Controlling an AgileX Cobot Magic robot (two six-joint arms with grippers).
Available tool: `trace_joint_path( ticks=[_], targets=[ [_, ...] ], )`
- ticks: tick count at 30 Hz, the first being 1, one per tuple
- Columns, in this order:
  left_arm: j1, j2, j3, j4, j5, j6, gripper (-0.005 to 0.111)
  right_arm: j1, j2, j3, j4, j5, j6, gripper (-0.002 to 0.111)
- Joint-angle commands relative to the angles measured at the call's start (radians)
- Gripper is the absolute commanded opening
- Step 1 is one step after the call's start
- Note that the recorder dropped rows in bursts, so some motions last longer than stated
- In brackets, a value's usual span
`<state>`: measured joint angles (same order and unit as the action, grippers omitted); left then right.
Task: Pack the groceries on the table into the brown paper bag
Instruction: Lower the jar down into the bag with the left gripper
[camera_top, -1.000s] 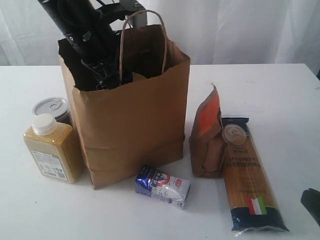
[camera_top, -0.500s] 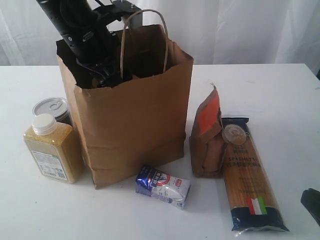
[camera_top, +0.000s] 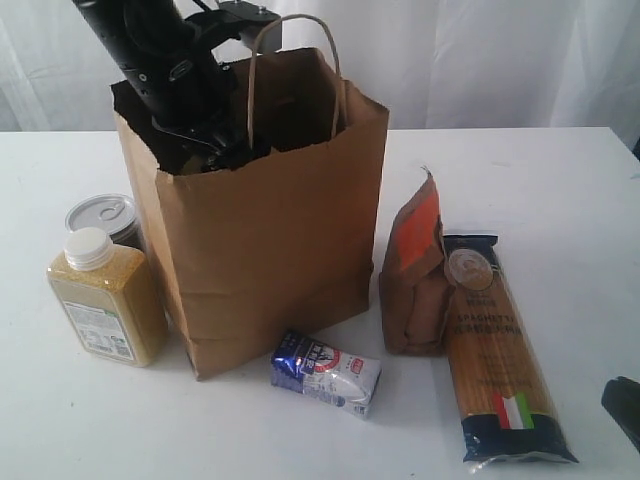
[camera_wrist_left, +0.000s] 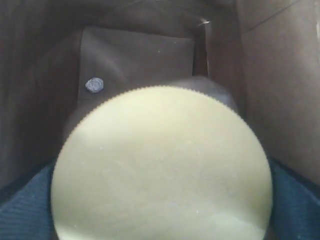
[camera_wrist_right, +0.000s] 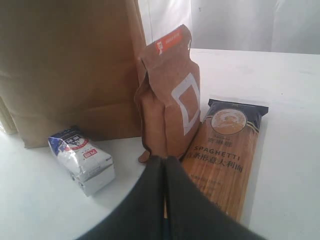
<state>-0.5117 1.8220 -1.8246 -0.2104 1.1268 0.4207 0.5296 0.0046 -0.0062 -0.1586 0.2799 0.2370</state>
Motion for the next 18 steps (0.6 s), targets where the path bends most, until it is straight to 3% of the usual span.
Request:
trace_joint_path(
  ticks=[1,18],
  targets=[
    [0.000,-0.019,-0.001,-0.011,0.060,-0.010,0.105,-0.005,-0.005,0.006,0.000,-0.005,0.002,0.000],
    [-0.001,-0.078,0.015,0.045,0.083,-0.067,0.105,-0.005,-0.005,0.006,0.000,-0.005,0.002,0.000]
  ],
)
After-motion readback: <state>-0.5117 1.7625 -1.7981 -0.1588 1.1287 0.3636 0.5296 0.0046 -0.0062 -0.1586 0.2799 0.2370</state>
